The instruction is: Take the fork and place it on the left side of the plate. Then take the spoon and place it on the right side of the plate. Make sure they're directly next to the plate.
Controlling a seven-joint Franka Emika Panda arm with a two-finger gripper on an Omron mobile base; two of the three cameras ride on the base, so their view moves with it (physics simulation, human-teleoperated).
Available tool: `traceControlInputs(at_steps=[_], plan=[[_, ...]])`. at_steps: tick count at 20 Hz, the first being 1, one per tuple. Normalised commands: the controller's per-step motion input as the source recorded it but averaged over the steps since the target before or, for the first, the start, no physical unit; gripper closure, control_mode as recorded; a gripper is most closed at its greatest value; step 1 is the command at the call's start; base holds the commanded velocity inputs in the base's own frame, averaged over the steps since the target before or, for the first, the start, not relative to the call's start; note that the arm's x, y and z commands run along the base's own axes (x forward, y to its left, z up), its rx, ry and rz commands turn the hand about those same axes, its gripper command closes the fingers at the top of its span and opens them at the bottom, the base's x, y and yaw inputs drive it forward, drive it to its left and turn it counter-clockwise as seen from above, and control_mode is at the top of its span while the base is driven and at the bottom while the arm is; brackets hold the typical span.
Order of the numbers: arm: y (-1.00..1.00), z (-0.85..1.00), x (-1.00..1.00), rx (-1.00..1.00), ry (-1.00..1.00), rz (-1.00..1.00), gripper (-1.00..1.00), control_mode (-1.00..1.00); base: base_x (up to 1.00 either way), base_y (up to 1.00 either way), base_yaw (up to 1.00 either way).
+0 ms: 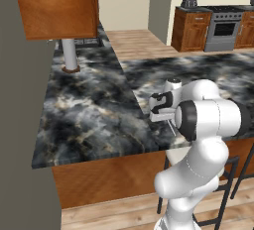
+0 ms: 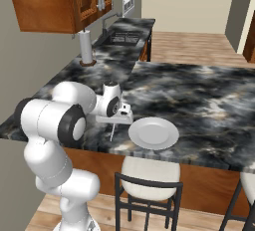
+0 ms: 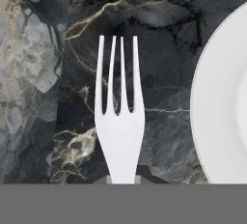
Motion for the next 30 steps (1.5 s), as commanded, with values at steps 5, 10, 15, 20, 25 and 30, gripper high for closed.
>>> traceControlInputs(at_steps=[5, 10, 15, 20, 25, 30], plan=[[-0.01, -0.07, 0.14, 0.0, 0.0, 0.05, 1.0, -1.0, 0.0, 0.0, 0.0], [0.0, -0.1, 0.13, 0.0, 0.0, 0.05, 1.0, -1.0, 0.0, 0.0, 0.0], [-0.04, -0.07, 0.24, 0.0, 0.0, 0.04, -1.0, -1.0, 0.0, 0.0, 0.0], [-0.12, 0.0, 0.22, 0.0, 0.0, 0.05, -1.0, -1.0, 0.0, 0.0, 0.0], [-0.13, 0.0, 0.24, 0.0, 0.0, 0.06, -1.0, -1.0, 0.0, 0.0, 0.0], [-0.03, 0.18, 0.01, 0.0, -0.04, 0.08, -1.0, -1.0, 0.0, 0.0, 0.0]])
